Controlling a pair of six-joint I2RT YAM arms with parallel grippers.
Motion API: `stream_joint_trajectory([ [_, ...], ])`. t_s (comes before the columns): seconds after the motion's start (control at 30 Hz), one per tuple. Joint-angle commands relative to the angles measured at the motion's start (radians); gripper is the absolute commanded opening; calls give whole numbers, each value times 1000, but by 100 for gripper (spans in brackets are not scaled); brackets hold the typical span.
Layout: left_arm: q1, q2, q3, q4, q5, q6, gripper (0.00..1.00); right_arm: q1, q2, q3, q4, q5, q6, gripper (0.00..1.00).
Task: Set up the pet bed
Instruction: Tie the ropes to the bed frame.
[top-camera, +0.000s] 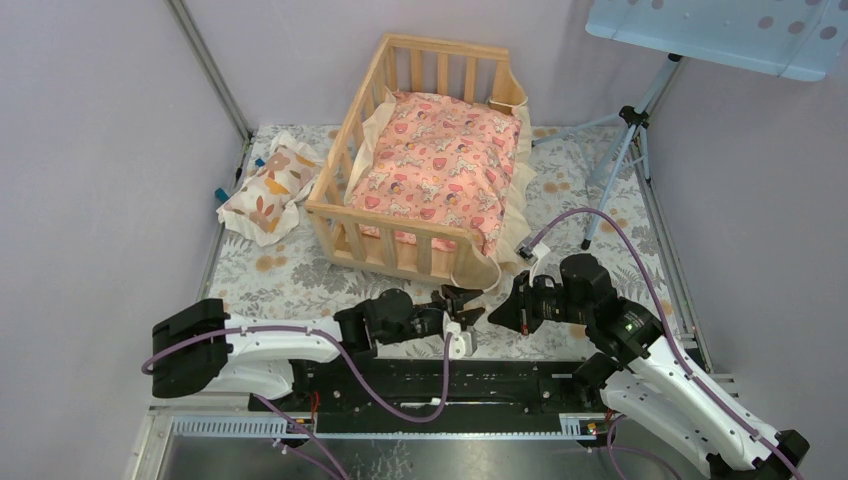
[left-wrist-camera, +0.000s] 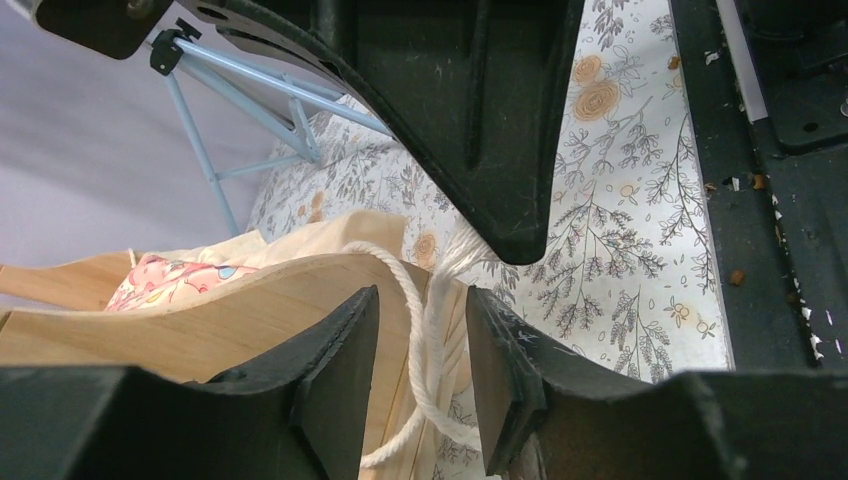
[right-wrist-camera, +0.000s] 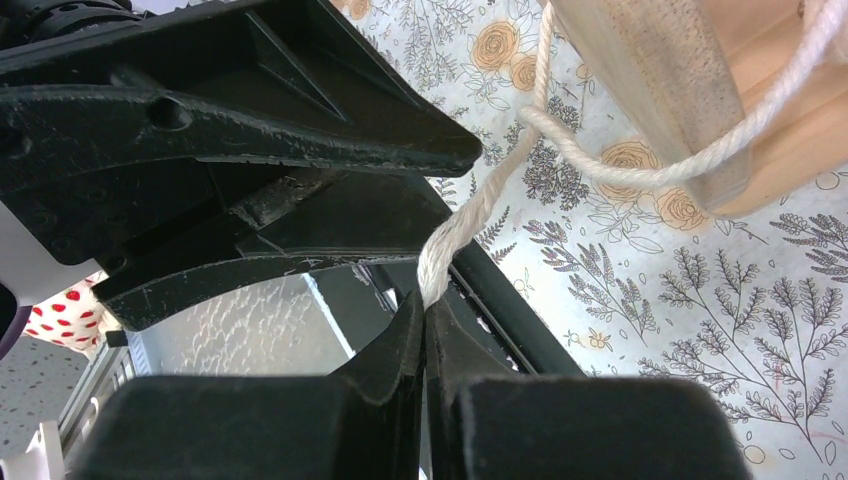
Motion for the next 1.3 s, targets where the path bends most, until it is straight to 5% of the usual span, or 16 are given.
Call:
stream_joint_trajectory([
  [0.0,20,15,49,-11,81,31,43,-2,-11,33,-21,-28,-14,0],
  [0.83,58,72,106,-61,139,33,32,-3,-15,41,-27,-14,-16,0],
  [1.27,62,46,15,37,1,5,47,-3,-1,49,-19,-24,-11,0],
])
